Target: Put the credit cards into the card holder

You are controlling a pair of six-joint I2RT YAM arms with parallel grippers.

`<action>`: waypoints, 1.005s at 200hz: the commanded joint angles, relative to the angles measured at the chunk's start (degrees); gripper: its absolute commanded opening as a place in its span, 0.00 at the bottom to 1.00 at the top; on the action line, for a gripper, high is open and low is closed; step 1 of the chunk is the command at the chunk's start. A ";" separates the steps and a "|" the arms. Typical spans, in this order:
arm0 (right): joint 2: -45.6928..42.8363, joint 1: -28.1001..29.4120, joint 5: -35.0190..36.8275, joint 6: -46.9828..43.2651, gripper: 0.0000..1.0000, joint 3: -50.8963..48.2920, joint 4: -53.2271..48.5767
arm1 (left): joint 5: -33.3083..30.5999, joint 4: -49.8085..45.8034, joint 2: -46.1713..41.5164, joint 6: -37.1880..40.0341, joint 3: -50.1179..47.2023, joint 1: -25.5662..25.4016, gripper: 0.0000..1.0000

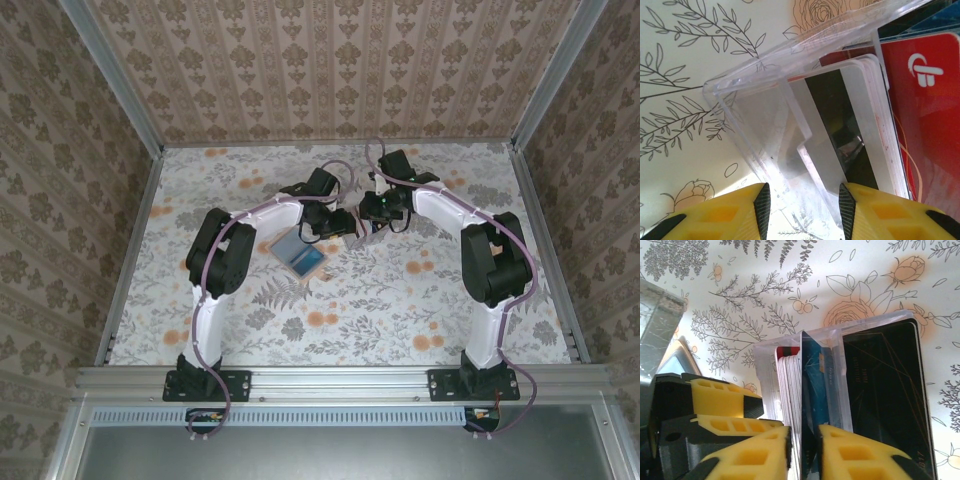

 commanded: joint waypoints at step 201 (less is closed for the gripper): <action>-28.27 -0.13 0.42 1.25 0.09 -16.21 -1.37 | -3.54 -12.73 3.35 10.72 8.33 10.52 0.43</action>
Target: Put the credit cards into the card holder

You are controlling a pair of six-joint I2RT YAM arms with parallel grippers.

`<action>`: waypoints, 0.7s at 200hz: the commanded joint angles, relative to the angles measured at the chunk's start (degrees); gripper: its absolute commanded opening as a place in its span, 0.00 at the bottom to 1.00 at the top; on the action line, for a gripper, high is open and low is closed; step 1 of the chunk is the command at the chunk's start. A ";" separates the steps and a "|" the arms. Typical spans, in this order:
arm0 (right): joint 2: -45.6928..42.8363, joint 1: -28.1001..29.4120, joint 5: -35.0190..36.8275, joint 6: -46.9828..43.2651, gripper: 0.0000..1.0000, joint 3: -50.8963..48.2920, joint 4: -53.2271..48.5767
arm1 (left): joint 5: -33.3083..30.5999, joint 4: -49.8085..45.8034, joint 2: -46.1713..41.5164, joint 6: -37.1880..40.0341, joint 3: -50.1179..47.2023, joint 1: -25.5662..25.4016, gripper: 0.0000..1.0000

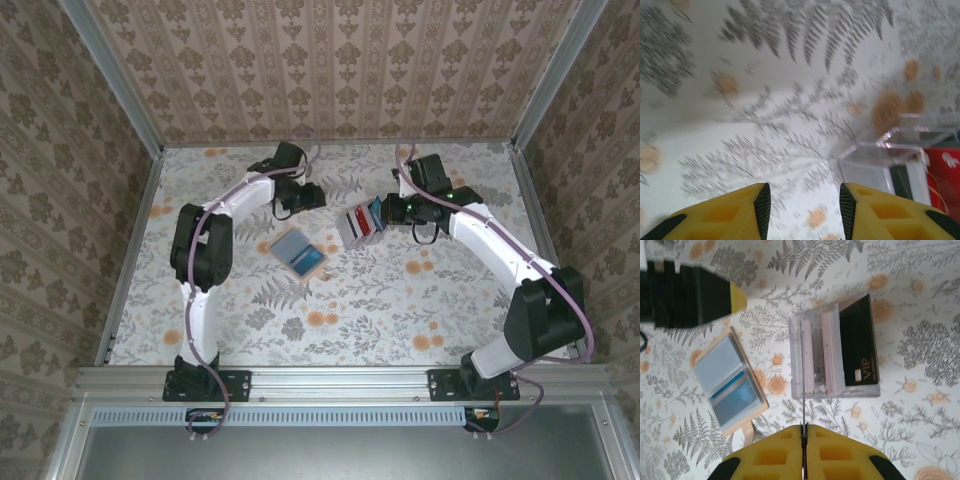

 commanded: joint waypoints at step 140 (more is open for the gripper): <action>2.14 16.76 -2.40 14.07 0.10 -14.68 24.21 | -2.33 3.51 -14.55 0.40 -33.40 1.30 0.42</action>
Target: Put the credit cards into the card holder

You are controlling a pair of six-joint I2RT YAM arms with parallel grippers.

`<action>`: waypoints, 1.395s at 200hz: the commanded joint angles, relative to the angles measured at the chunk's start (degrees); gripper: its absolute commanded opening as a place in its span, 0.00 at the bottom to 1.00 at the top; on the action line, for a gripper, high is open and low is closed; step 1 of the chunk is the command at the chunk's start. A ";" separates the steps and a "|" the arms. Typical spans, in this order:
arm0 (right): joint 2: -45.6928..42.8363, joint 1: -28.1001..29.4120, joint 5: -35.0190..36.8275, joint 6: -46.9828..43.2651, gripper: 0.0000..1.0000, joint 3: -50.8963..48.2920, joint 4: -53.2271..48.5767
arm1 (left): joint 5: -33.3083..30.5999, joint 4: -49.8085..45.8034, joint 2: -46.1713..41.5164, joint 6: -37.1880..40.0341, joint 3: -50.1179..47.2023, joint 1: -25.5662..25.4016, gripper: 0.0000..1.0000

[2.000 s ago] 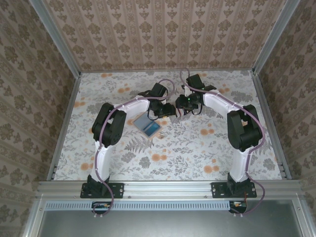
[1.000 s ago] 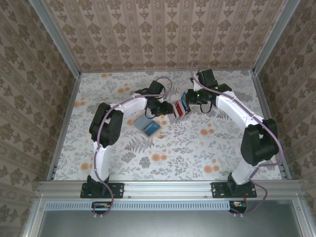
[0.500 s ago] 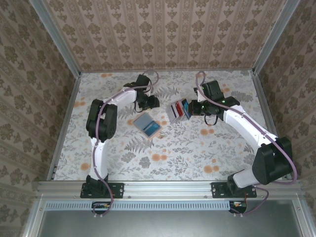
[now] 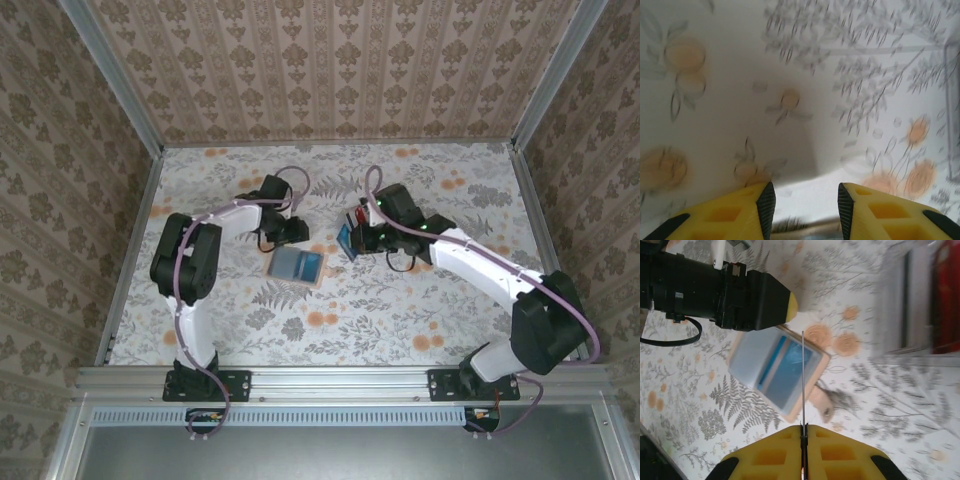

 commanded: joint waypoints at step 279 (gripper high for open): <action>29.27 7.36 -12.03 24.66 0.05 -9.47 52.44 | -4.33 -1.33 -19.51 -5.10 -26.96 4.14 0.19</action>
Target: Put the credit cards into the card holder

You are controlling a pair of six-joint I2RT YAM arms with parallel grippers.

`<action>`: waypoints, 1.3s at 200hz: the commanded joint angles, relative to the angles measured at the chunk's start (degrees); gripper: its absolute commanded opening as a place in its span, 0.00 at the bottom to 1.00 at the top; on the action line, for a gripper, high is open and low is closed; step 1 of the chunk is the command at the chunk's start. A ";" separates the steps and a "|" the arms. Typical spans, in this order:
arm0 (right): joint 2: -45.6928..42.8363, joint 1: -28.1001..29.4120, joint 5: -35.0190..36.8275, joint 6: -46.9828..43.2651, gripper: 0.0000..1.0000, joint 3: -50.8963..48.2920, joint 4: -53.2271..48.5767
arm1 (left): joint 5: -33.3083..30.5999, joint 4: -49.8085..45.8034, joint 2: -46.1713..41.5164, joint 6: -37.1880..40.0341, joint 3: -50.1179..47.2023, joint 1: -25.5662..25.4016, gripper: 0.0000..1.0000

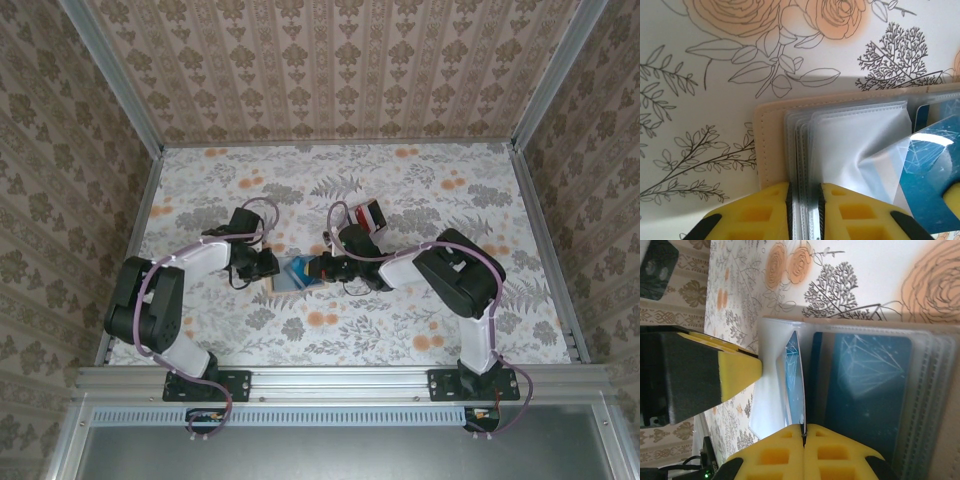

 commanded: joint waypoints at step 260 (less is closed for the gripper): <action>-1.79 6.96 22.11 11.46 0.00 -7.67 8.33 | -2.29 -1.39 -0.83 -0.66 -5.32 0.26 0.05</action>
